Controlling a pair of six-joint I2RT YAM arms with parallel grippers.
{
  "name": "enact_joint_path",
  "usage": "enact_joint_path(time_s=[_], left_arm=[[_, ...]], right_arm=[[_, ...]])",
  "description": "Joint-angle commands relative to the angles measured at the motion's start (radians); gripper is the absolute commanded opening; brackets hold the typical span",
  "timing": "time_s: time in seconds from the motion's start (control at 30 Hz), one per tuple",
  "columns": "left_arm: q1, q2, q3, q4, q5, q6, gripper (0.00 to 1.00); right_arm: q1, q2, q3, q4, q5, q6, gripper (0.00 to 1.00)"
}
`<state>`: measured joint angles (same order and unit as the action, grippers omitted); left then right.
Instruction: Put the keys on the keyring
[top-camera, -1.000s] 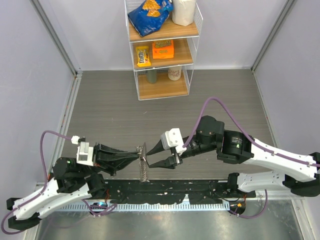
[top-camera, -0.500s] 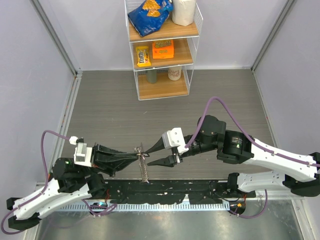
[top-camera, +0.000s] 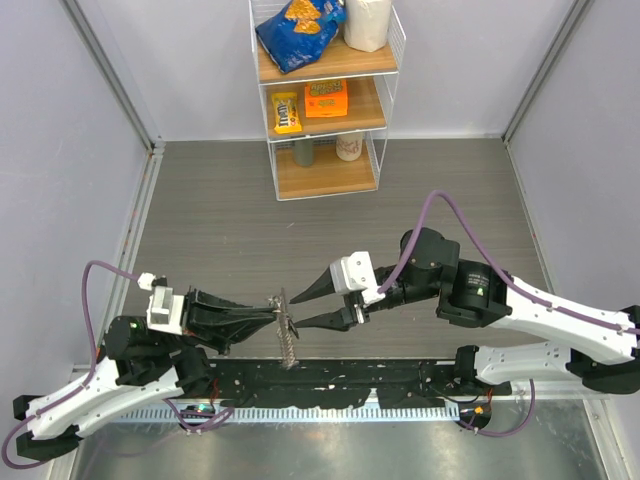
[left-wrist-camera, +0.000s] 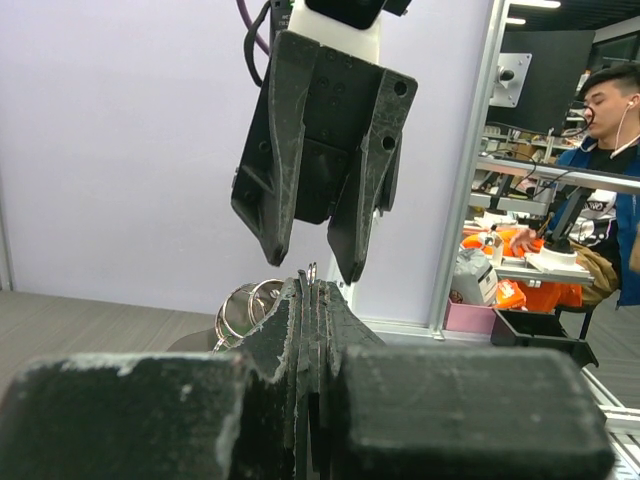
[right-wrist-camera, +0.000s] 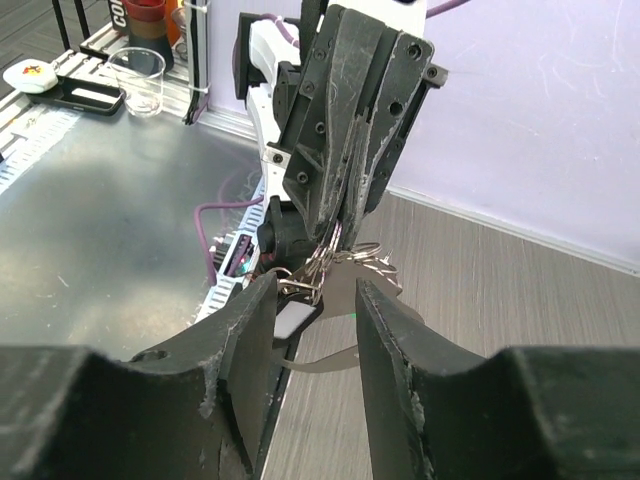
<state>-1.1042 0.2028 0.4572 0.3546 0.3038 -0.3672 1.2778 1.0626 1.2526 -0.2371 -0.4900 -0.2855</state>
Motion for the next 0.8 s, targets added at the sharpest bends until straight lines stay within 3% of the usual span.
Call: enact_joint_path(time_s=[0.0, 0.77], left_arm=[[0.001, 0.004, 0.003, 0.066, 0.006, -0.003, 0.0], [0.001, -0.017, -0.003, 0.084, 0.012, -0.006, 0.0]], right_arm=[[0.012, -0.038, 0.047, 0.076, -0.009, 0.006, 0.42], [0.017, 0.034, 0.048, 0.102, -0.021, 0.023, 0.36]])
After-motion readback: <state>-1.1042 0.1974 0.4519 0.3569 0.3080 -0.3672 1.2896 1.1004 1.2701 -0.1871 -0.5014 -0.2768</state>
